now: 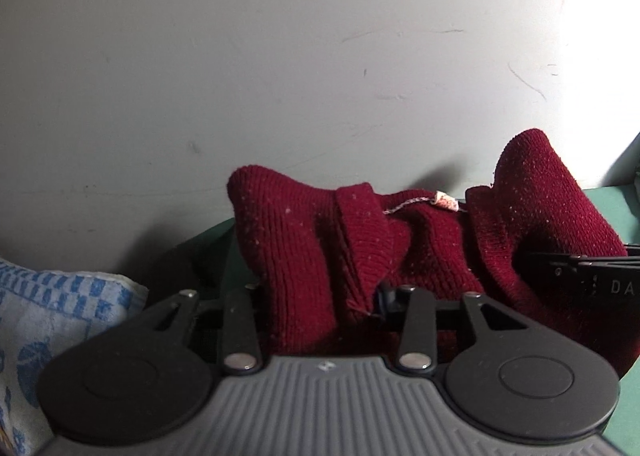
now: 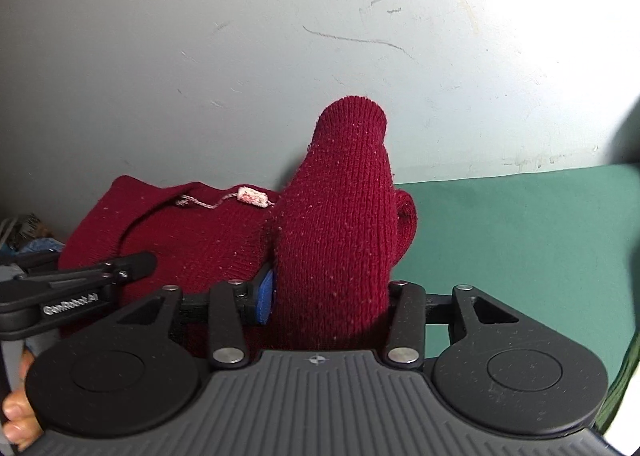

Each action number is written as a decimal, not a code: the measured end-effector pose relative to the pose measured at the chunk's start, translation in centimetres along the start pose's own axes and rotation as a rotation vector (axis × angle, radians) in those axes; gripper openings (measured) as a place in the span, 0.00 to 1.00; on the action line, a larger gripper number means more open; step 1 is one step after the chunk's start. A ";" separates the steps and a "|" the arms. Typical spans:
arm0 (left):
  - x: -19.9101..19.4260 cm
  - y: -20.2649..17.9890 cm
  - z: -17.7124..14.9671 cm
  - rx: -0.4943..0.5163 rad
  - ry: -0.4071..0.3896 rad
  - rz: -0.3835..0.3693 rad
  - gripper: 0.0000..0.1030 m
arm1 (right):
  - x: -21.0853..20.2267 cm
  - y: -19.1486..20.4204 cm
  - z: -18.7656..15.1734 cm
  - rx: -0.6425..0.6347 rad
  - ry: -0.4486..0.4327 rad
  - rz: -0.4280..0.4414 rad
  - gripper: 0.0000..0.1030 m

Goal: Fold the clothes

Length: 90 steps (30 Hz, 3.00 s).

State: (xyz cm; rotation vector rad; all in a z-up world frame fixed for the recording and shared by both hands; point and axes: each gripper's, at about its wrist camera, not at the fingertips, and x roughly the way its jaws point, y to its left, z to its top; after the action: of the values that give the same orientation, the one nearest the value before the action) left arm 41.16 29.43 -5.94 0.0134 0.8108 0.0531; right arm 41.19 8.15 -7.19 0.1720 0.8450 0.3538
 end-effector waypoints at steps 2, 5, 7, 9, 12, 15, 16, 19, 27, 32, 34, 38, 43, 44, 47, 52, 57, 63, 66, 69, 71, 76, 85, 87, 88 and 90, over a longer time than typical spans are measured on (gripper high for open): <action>0.3 0.1 -0.1 0.005 0.002 -0.005 0.50 | 0.4 0.0 -0.2 -0.009 0.003 -0.022 0.54; 0.3 0.4 -0.5 0.016 -0.003 0.001 0.58 | 0.2 -0.4 -0.4 0.014 -0.011 -0.031 0.63; -0.5 0.9 -0.6 0.009 -0.010 -0.003 0.64 | -0.6 -1.0 -0.3 0.032 -0.028 -0.030 0.63; -1.7 1.4 -0.8 0.009 -0.025 -0.008 0.66 | -1.6 -1.2 0.4 0.047 -0.056 -0.025 0.64; -4.1 2.4 -1.1 0.027 -0.070 -0.004 0.73 | -3.9 -2.0 1.3 0.058 -0.129 -0.047 0.69; -6.2 3.3 -1.1 0.044 -0.115 0.014 0.78 | -5.8 -1.9 1.9 0.026 -0.210 -0.030 0.66; -6.7 3.5 -0.9 0.045 -0.130 0.019 0.78 | -6.2 -1.9 1.9 0.003 -0.226 -0.013 0.61; -7.4 3.4 -0.1 0.020 -0.166 -0.018 0.64 | -5.4 -0.2 2.4 -0.099 -0.222 0.013 0.41; -2.7 0.5 0.8 -0.039 -0.084 -0.129 0.26 | -1.3 1.5 1.1 -0.191 -0.106 -0.020 0.23; 0.3 0.1 0.3 -0.056 -0.032 -0.109 0.24 | 1.4 0.8 1.3 -0.197 -0.068 -0.068 0.20; 0.9 -0.1 0.4 -0.035 -0.034 -0.106 0.25 | 1.8 0.7 1.4 -0.201 -0.056 -0.085 0.20; 1.6 -1.2 0.0 0.022 -0.060 -0.072 0.25 | 2.8 0.6 1.4 -0.201 -0.066 -0.084 0.21; 0.3 -2.7 0.0 0.112 -0.076 -0.022 0.26 | 1.3 1.1 1.8 -0.197 -0.092 -0.079 0.21; -0.7 -2.7 0.1 0.113 -0.089 -0.029 0.26 | 0.6 1.2 1.9 -0.188 -0.103 -0.073 0.23; -4.8 -2.2 -0.1 0.077 -0.144 -0.083 0.37 | -2.8 1.5 0.8 -0.204 -0.148 -0.045 0.38; -8.5 -2.6 -2.3 0.079 -0.141 -0.071 0.55 | -6.7 2.4 -3.4 -0.325 -0.156 -0.061 0.38; -7.4 -3.6 -6.0 0.111 -0.040 -0.059 0.54 | -6.9 1.6 -5.8 -0.269 -0.070 -0.055 0.37; -7.2 -2.5 -6.3 0.066 -0.020 -0.043 0.57 | -8.2 -0.3 -5.9 -0.126 -0.050 -0.008 0.37; -9.0 -2.5 -6.1 0.017 -0.005 -0.030 0.61 | -11.7 0.8 -6.4 -0.164 -0.116 -0.025 0.44; -10.8 -3.3 -6.6 -0.022 -0.002 -0.016 0.73 | -14.6 1.8 -7.7 -0.202 -0.151 -0.083 0.60; -11.9 -4.1 -7.2 -0.042 -0.003 -0.016 0.74 | -15.6 2.3 -8.8 -0.196 -0.142 -0.094 0.61; -14.2 -5.7 -8.8 -0.059 -0.013 0.050 0.82 | -16.8 2.7 -10.9 -0.119 -0.115 -0.101 0.61; -19.9 -7.5 -11.7 -0.079 -0.062 0.109 0.99 | -19.8 3.1 -14.9 -0.061 -0.111 -0.155 0.71; -20.7 -7.6 -12.4 -0.090 -0.055 0.115 0.99 | -20.5 3.4 -15.6 -0.053 -0.112 -0.161 0.76; -21.1 -7.8 -12.8 -0.090 -0.053 0.120 0.99 | -20.8 3.5 -15.9 -0.047 -0.110 -0.164 0.78; -21.9 -8.1 -13.6 -0.081 -0.056 0.136 0.99 | -21.5 3.7 -16.4 -0.045 -0.112 -0.169 0.80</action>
State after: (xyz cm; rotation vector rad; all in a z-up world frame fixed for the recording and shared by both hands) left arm 16.56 20.07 0.25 -0.0064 0.7510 0.2136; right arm 14.75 3.75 -1.83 0.0765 0.7350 0.2025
